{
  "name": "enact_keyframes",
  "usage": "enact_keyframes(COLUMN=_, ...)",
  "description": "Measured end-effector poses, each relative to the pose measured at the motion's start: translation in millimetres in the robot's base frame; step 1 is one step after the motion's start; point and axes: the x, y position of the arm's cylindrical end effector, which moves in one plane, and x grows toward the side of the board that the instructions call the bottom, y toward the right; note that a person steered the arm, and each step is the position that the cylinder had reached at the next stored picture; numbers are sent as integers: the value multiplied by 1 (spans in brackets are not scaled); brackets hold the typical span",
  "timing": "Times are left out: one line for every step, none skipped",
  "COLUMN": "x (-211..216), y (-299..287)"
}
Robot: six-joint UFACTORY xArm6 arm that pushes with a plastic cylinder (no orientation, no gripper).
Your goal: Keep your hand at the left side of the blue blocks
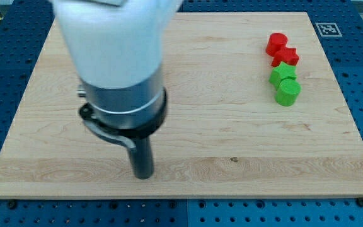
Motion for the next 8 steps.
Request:
enact_keyframes(x=-8, y=-29)
enact_keyframes(x=-20, y=-55)
enact_keyframes(x=-32, y=-66)
enact_keyframes(x=-49, y=-70)
enact_keyframes(x=-58, y=-72)
enact_keyframes(x=-64, y=-74)
enact_keyframes(x=-79, y=-79)
enact_keyframes(x=-91, y=-79)
